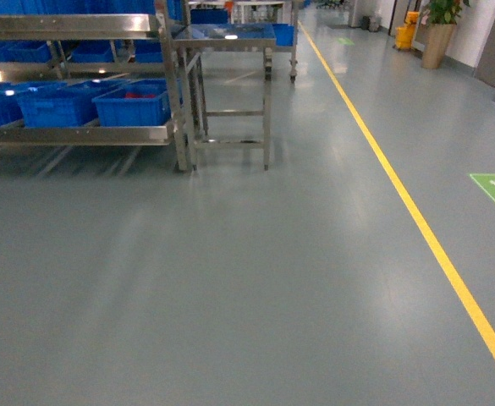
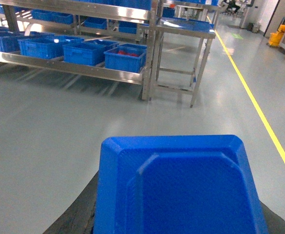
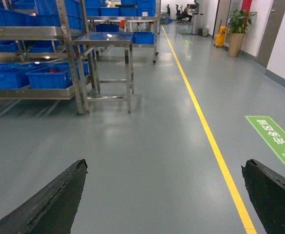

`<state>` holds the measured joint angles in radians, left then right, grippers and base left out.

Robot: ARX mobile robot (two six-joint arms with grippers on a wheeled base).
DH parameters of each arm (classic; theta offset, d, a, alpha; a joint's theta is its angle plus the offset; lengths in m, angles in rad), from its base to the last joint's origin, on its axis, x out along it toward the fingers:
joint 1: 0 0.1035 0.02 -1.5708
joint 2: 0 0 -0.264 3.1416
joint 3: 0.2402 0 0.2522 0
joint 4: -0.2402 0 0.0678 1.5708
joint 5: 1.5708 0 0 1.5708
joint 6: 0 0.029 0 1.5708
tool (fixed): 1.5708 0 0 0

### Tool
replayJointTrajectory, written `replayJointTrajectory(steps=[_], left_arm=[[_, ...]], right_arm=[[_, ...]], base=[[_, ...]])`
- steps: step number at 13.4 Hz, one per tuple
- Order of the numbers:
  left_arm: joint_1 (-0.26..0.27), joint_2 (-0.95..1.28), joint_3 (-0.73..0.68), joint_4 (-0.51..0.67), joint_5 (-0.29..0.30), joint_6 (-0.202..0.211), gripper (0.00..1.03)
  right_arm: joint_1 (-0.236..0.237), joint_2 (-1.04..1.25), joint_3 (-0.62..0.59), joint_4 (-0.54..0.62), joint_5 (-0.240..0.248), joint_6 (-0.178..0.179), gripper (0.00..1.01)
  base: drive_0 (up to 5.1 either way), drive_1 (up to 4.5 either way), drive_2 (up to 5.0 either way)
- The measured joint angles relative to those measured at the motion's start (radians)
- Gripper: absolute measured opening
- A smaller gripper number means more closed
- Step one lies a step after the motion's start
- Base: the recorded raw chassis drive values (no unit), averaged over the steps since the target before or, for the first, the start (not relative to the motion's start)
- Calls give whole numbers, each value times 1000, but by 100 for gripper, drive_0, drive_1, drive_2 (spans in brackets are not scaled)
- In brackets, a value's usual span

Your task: Pick blue part to blue bin on bottom shelf

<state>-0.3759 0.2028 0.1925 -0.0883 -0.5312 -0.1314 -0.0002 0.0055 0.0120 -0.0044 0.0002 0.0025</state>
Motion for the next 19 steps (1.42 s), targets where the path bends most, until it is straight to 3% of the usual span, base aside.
replayJointTrajectory(steps=[19], left_arm=[[0,0,0,0,0,0,43]], right_arm=[[0,0,0,-2,0,0,98]], base=[[-5,402,-412]])
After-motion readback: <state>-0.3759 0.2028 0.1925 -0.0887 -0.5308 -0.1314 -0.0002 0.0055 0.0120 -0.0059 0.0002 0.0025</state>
